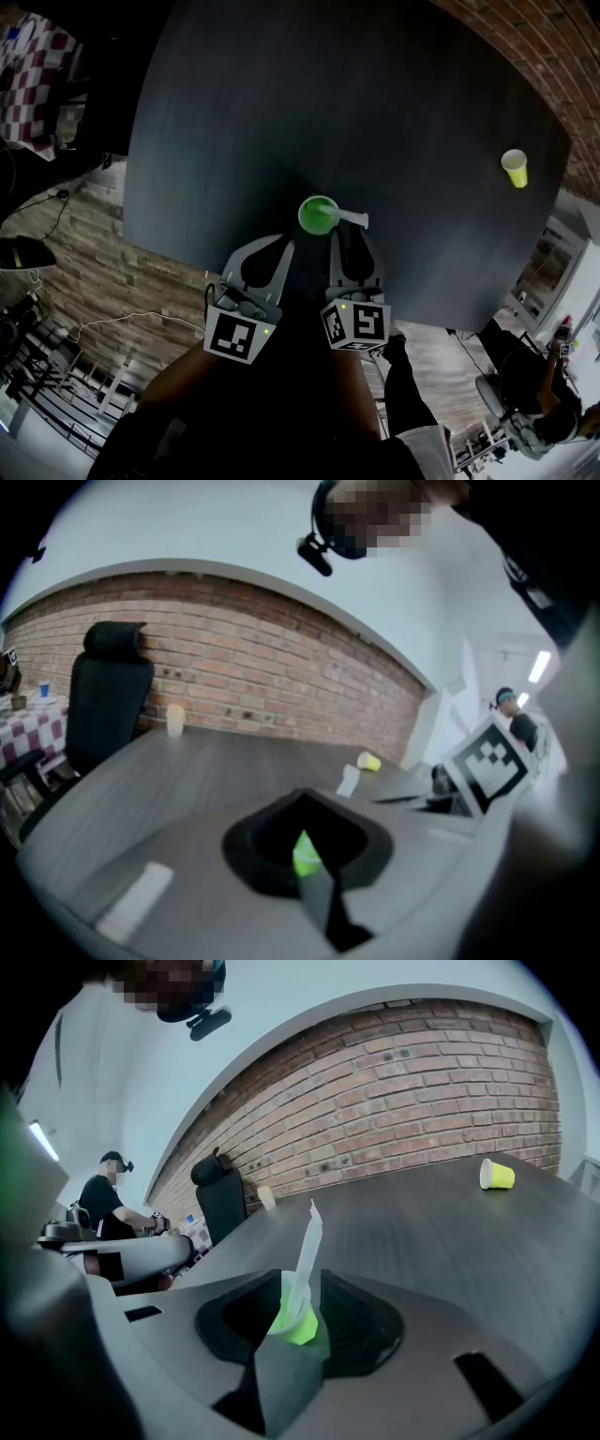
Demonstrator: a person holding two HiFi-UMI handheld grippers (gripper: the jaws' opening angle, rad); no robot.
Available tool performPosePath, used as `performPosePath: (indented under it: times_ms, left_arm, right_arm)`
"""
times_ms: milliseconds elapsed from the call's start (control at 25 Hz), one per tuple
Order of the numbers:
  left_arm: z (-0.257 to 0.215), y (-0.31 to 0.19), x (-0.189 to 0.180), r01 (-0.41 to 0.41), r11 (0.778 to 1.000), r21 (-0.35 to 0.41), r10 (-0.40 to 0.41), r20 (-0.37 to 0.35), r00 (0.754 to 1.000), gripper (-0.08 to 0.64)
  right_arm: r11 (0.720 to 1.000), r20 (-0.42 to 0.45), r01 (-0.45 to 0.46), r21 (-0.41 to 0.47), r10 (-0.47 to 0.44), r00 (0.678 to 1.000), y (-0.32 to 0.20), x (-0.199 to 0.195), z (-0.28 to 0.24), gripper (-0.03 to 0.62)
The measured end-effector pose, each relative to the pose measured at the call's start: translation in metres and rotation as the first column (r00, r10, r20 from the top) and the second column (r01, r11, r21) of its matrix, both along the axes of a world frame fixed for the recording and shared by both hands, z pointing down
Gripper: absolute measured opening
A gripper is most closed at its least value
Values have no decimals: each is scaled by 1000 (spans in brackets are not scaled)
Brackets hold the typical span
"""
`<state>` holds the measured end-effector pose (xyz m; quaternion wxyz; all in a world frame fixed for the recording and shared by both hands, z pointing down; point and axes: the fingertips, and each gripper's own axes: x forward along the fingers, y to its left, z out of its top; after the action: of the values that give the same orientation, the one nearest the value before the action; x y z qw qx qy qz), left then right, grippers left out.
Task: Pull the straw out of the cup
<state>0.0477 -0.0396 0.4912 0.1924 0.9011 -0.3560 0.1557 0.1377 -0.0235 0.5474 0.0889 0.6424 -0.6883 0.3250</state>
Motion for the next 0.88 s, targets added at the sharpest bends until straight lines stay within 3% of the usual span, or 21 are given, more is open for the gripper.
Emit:
performPosePath:
  times_ms: [880]
  left_arm:
    - [12,-3,4,-2,999,-44,2,-2,1000,5]
  right_arm:
    - [999,4,33,-22,-33,999,-22,3,15,117]
